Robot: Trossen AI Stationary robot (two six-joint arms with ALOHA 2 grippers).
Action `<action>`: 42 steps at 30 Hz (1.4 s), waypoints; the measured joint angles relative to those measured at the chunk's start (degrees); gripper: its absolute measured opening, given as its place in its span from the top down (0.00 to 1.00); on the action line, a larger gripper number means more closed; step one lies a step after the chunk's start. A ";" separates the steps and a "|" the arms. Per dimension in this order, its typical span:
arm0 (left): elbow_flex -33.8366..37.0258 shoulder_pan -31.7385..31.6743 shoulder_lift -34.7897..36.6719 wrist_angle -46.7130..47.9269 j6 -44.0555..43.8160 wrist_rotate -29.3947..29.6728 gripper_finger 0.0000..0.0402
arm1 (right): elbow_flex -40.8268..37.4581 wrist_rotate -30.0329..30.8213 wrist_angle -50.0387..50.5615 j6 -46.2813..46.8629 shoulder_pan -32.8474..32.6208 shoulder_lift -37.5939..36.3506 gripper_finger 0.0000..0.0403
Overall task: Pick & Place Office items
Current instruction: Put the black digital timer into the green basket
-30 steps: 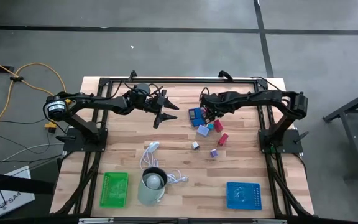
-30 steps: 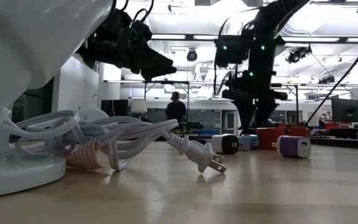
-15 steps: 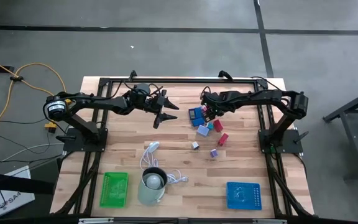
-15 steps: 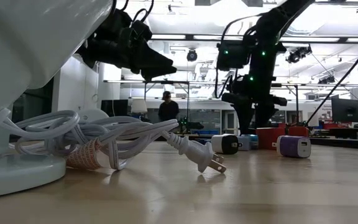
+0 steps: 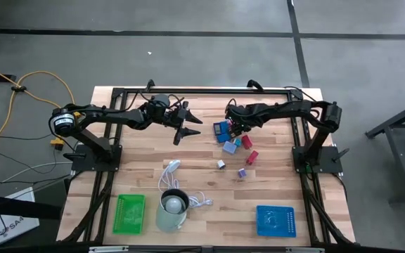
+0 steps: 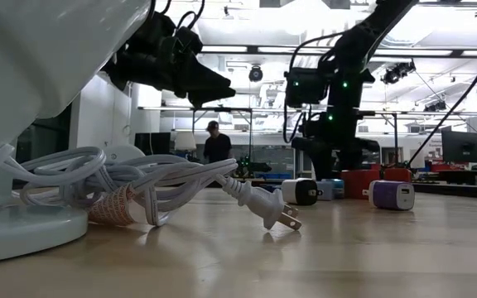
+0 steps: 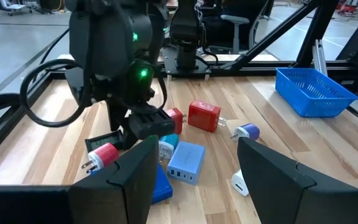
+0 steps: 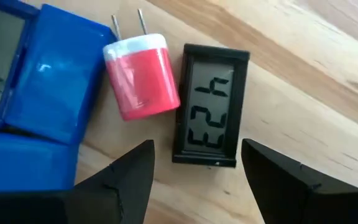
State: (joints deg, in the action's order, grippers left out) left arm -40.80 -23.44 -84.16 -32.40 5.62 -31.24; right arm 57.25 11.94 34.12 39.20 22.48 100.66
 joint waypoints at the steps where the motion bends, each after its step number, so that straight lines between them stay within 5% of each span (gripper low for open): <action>1: 0.00 0.00 0.00 0.01 -0.01 0.00 0.47 | 0.00 -0.01 0.10 0.00 0.21 0.00 0.43; 27: 0.00 0.00 0.00 -0.44 -0.01 0.00 0.47 | 0.02 -1.08 -1.50 0.15 1.23 1.07 0.44; 42: 0.00 0.00 0.00 -0.42 -0.01 0.00 0.47 | 0.02 -1.40 -1.41 0.66 1.23 1.07 0.62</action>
State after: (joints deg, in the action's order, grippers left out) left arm -40.80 -23.44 -84.16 -32.82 5.61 -31.24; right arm 57.28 10.55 32.71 39.86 23.70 101.73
